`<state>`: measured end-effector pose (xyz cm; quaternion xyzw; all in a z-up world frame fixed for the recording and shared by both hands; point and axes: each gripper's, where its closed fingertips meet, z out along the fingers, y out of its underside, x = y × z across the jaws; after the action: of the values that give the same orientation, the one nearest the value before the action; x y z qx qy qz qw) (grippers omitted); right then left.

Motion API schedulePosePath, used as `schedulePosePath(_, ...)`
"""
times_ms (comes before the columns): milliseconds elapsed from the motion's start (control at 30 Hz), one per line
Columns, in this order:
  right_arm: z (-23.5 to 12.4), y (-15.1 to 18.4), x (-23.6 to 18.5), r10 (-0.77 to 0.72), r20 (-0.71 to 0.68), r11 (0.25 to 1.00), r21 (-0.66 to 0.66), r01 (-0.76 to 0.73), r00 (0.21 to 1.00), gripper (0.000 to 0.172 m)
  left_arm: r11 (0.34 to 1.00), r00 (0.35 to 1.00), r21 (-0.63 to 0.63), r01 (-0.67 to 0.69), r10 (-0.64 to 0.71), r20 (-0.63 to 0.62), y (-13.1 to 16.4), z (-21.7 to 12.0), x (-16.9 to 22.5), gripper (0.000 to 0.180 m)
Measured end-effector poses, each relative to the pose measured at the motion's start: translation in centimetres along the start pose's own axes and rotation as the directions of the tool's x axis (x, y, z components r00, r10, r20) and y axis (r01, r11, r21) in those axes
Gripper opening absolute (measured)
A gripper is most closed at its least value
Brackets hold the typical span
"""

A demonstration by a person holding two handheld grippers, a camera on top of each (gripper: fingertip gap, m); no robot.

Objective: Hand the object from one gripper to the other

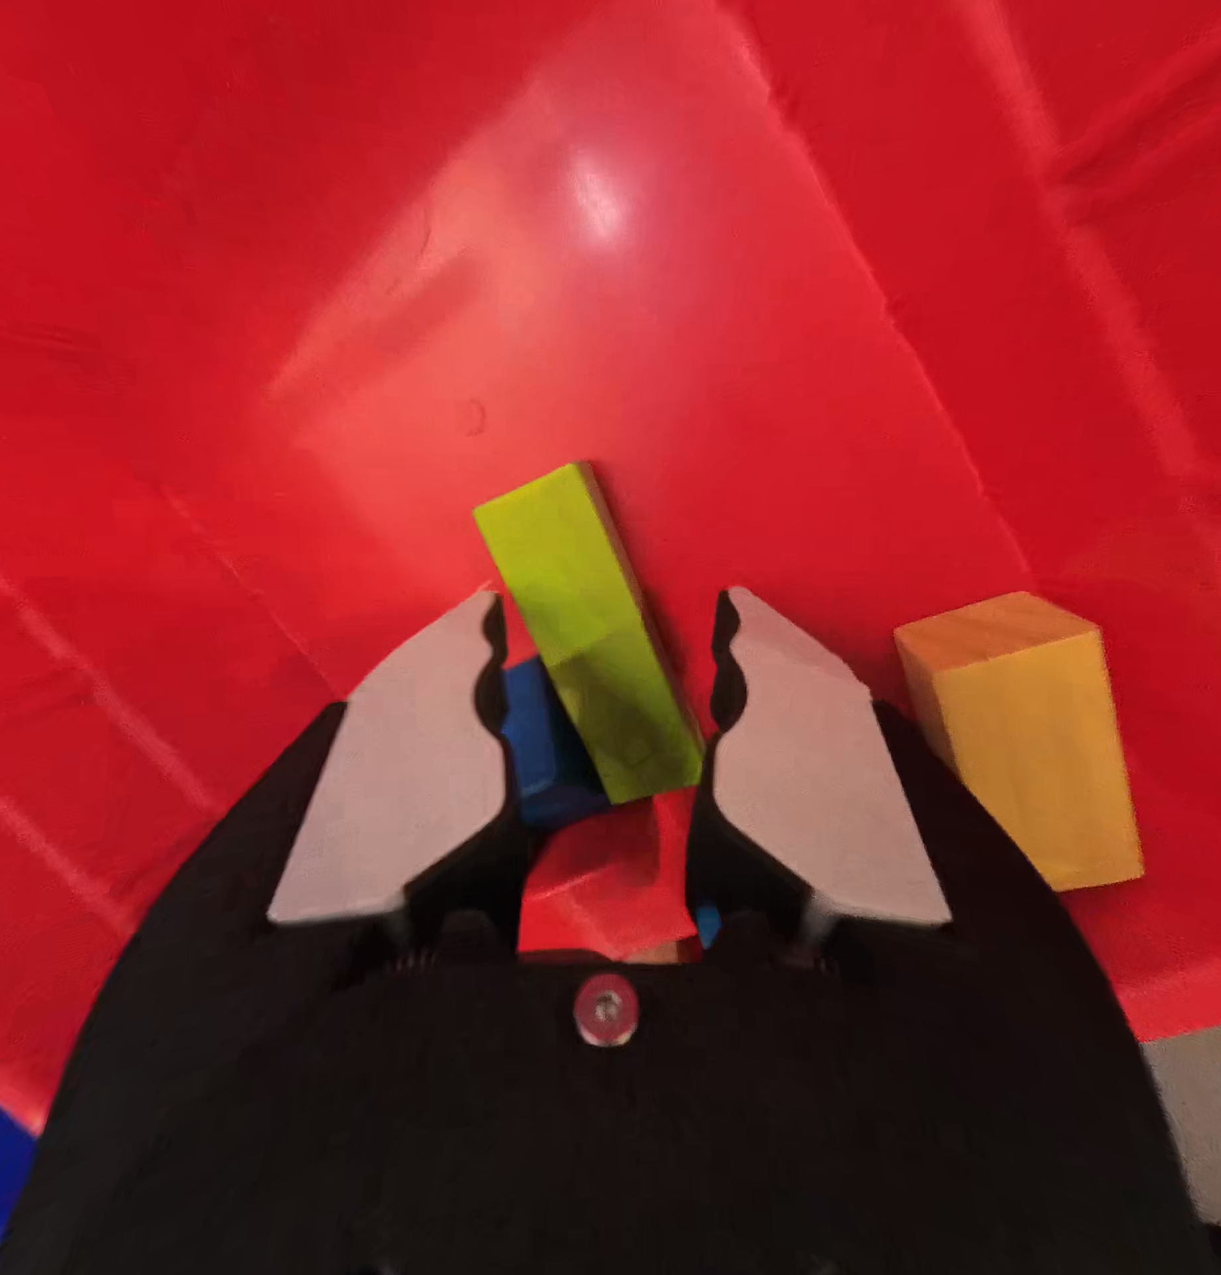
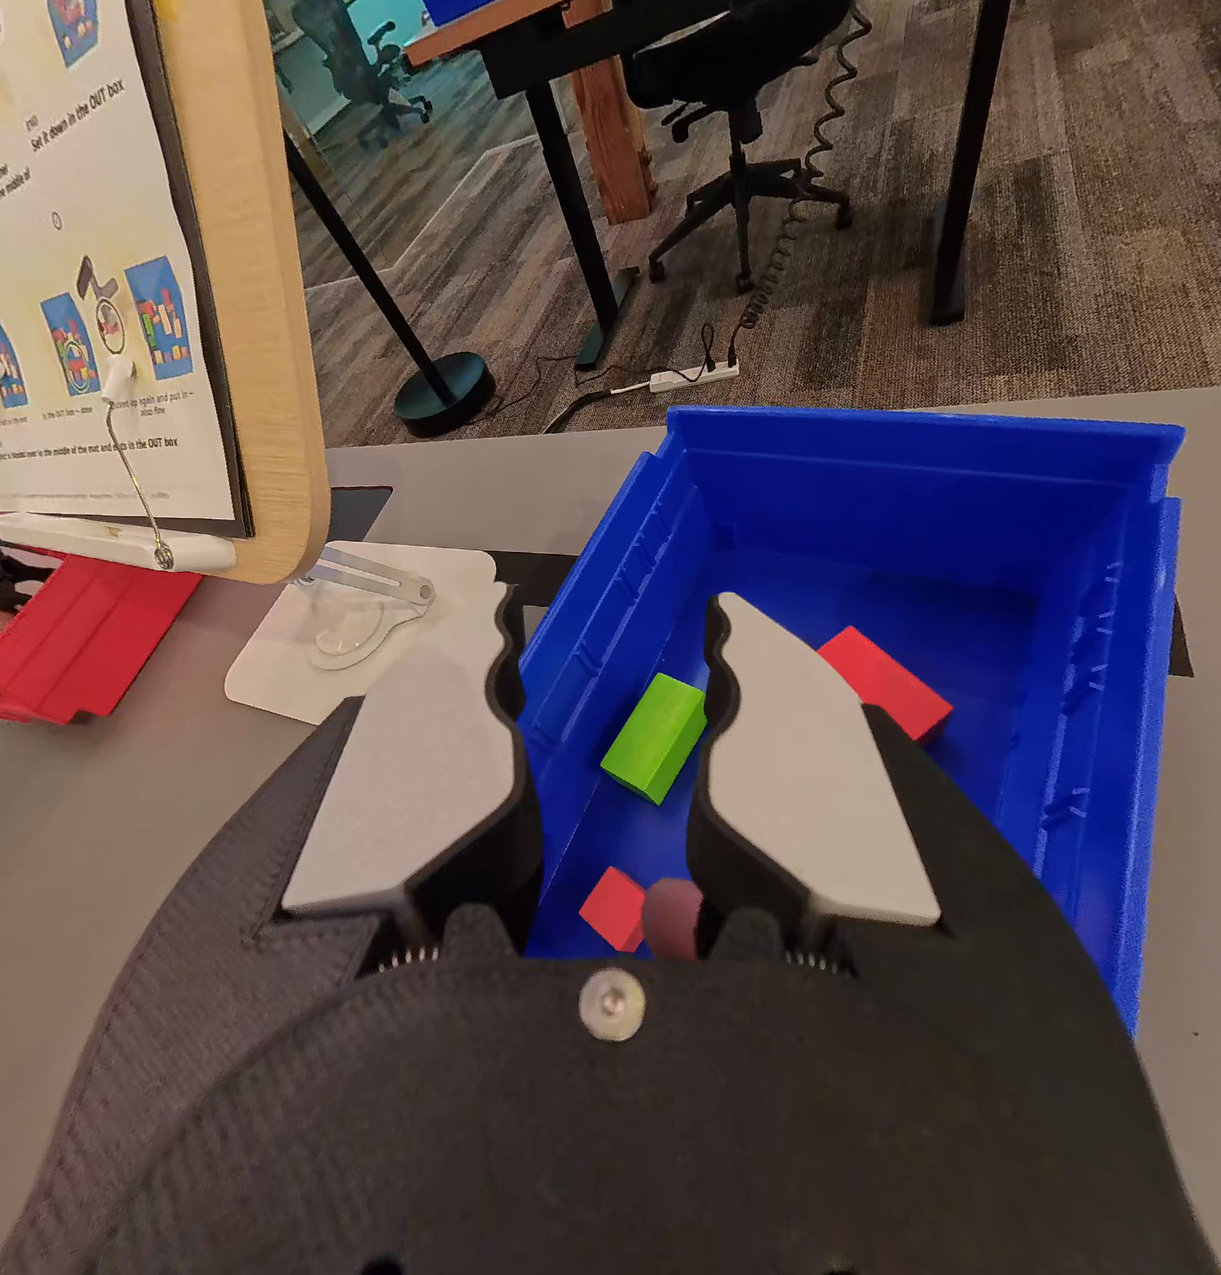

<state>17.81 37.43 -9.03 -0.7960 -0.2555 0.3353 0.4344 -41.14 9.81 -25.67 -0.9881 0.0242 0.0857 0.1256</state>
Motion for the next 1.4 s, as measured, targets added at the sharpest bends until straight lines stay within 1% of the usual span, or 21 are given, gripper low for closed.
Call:
schedulePosePath(33, 0.0, 0.0, 0.0, -0.004, -0.005, 1.000, -0.002, 0.004, 1.000, 0.049, 0.999, 0.999, 0.023, 0.031, -0.031, -0.006, -0.4, 0.1, 0.0, 0.048)
schedulePosePath(67, -0.1, 0.0, 0.0, -0.008, -0.009, 1.000, -0.004, 0.008, 1.000, 0.048, 0.999, 0.999, 0.028, 0.042, -0.042, -0.007, -0.6, 0.3, -0.1, 0.034)
schedulePosePath(300, -1.8, -1.2, 0.1, 0.002, 0.004, 0.998, 0.064, -0.002, 1.000, 0.047, 0.999, 1.000, 0.043, -0.019, 0.018, 0.022, -0.8, 0.2, -0.1, 0.033)
schedulePosePath(367, -2.4, -1.7, -0.2, -0.004, 0.019, 0.996, 0.093, 0.003, 1.000, 0.047, 0.997, 1.000, 0.076, -0.017, 0.015, 0.021, -1.3, -0.2, -0.2, 0.033)
schedulePosePath(433, -3.0, -2.5, -0.9, -0.028, 0.040, 0.991, 0.130, 0.023, 0.999, 0.047, 0.990, 1.000, 0.139, -0.006, 0.004, 0.016, -1.9, -1.3, -0.3, 0.033)
schedulePosePath(500, -3.6, -3.2, -2.0, -0.083, 0.053, 0.984, 0.161, 0.074, 0.995, 0.048, 0.974, 1.000, 0.228, 0.012, -0.012, -0.003, -2.8, -2.9, -0.9, 0.033)
schedulePosePath(600, -4.3, -4.4, -4.8, -0.167, 0.114, 0.968, 0.206, 0.141, 0.979, 0.050, 0.923, 0.999, 0.383, 0.041, -0.027, -0.041, -4.4, -6.5, -1.0, 0.033)
schedulePosePath(667, -4.8, -5.3, -7.9, -0.224, 0.193, 0.954, 0.245, 0.174, 0.955, 0.052, 0.864, 0.998, 0.502, 0.042, -0.013, -0.060, -5.7, -9.9, -0.6, 0.033)
schedulePosePath(733, -5.1, -5.9, -11.8, -0.302, 0.274, 0.933, 0.281, 0.224, 0.913, 0.054, 0.768, 0.995, 0.640, 0.019, 0.046, -0.085, -7.3, -14.2, 0.9, 0.033)
schedulePosePath(800, -5.1, -6.1, -16.4, -0.382, 0.350, 0.909, 0.308, 0.280, 0.856, 0.057, 0.662, 0.988, 0.750, 0.002, 0.114, -0.104, -8.5, -18.7, 3.2, 0.033)
schedulePosePath(900, -4.4, -5.2, -24.0, -0.492, 0.460, 0.866, 0.347, 0.361, 0.739, 0.061, 0.456, 0.951, 0.889, -0.039, 0.290, -0.107, -9.9, -25.5, 8.7, 0.033)
schedulePosePath(933, -3.9, -4.6, -26.4, -0.517, 0.491, 0.854, 0.355, 0.381, 0.701, 0.063, 0.397, 0.930, 0.918, -0.029, 0.348, -0.121, -10.1, -27.4, 10.9, 0.033)
schedulePosePath(1000, -2.6, -3.2, -30.6, -0.538, 0.552, 0.842, 0.367, 0.394, 0.637, 0.066, 0.239, 0.874, 0.971, -0.013, 0.475, -0.105, -10.4, -31.1, 15.4, 0.033)
schedulePosePath(1067, -1.1, -1.3, -33.9, -0.530, 0.615, 0.847, 0.352, 0.399, 0.584, 0.068, 0.199, 0.828, 0.979, 0.035, 0.543, -0.140, -10.7, -32.8, 19.2, 0.033)
schedulePosePath(1133, -0.1, 0.3, -36.4, -0.484, 0.695, 0.871, 0.328, 0.364, 0.532, 0.073, 0.137, 0.783, 0.988, 0.071, 0.606, -0.140, -10.8, -33.9, 22.5, 0.033)
schedulePosePath(1200, 0.3, 1.8, -38.5, -0.439, 0.766, 0.891, 0.307, 0.333, 0.470, 0.070, 0.120, 0.740, 0.983, 0.137, 0.648, -0.182, -10.9, -34.6, 25.0, 0.033)
schedulePosePath(1300, 0.7, 3.2, -40.1, -0.394, 0.824, 0.910, 0.286, 0.302, 0.408, 0.065, 0.095, 0.661, 0.968, 0.231, 0.715, -0.227, -10.8, -35.3, 27.7, 0.033)
schedulePosePath(1333, 0.5, 3.3, -40.5, -0.377, 0.843, 0.918, 0.285, 0.276, 0.384, 0.056, 0.099, 0.642, 0.963, 0.251, 0.727, -0.242, -10.7, -35.3, 28.3, 0.033)
schedulePosePath(1367, 0.1, 3.3, -40.8, -0.366, 0.861, 0.923, 0.287, 0.255, 0.354, 0.053, 0.099, 0.630, 0.958, 0.269, 0.735, -0.253, -10.7, -35.3, 28.7, 0.033)
schedulePosePath(1400, -0.2, 3.4, -40.9, -0.360, 0.871, 0.926, 0.288, 0.245, 0.334, 0.042, 0.097, 0.625, 0.951, 0.293, 0.734, -0.267, -10.8, -35.4, 28.7, 0.033)
